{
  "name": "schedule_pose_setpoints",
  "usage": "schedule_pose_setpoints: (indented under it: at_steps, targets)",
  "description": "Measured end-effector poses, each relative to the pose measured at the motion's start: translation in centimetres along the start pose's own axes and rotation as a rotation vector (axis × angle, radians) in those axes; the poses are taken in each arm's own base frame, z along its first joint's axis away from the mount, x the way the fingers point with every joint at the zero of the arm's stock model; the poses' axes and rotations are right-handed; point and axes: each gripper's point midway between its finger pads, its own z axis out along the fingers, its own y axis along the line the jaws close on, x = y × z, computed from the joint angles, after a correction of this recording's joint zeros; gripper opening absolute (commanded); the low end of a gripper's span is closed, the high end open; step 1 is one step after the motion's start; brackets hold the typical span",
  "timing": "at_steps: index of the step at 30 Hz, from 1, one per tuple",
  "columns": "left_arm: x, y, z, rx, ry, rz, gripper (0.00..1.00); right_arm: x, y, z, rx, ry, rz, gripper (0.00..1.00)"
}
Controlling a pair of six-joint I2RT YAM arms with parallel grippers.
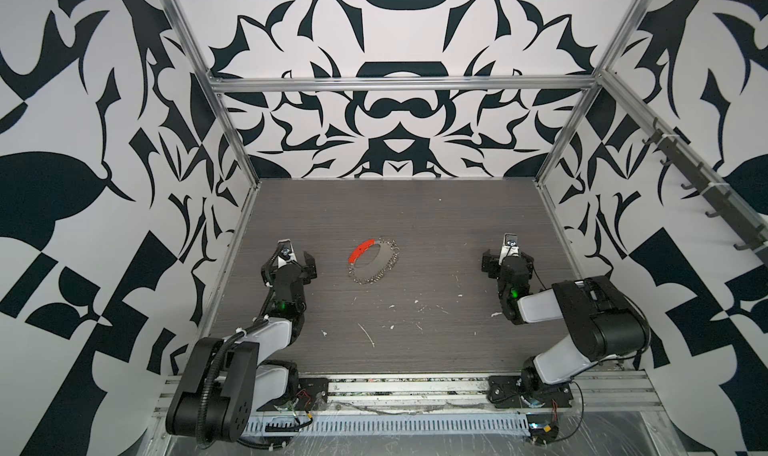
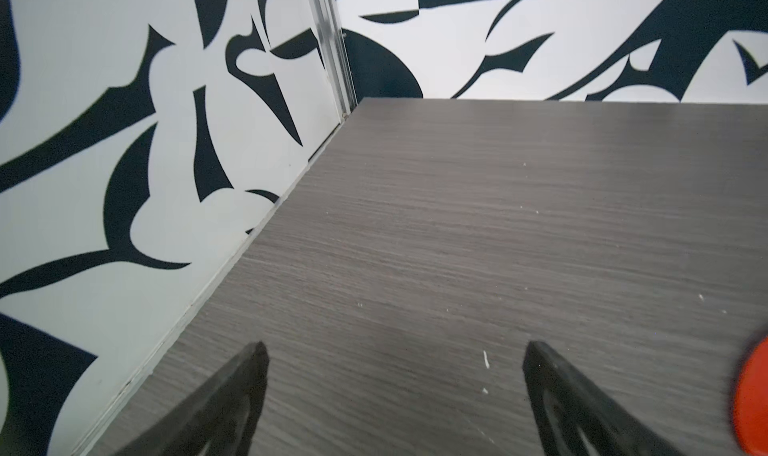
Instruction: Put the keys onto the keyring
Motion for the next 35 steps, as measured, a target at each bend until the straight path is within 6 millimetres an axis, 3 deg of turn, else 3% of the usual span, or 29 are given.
schedule_pose_setpoints:
  at_steps: [11,15,22,29,35]
  targets:
    - [4.1,0.0,2.4,0.009,0.022,-0.027,0.99,0.1,0.1,0.0,-0.007,0.004,-0.002,1.00]
    - [3.2,-0.3,3.0,0.022,0.003,-0.037,0.99,0.1,0.2,0.1,-0.011,0.005,-0.003,1.00]
    - [0.3,-0.4,6.0,0.045,0.014,-0.074,1.00,0.1,0.3,0.1,-0.013,0.007,-0.004,1.00]
    - [1.9,-0.6,5.9,0.069,0.086,-0.069,0.99,-0.2,0.7,0.2,-0.037,0.005,-0.005,1.00]
    - [2.1,-0.8,5.9,0.077,0.092,-0.072,0.99,-0.2,1.1,0.6,-0.083,0.017,0.001,1.00]
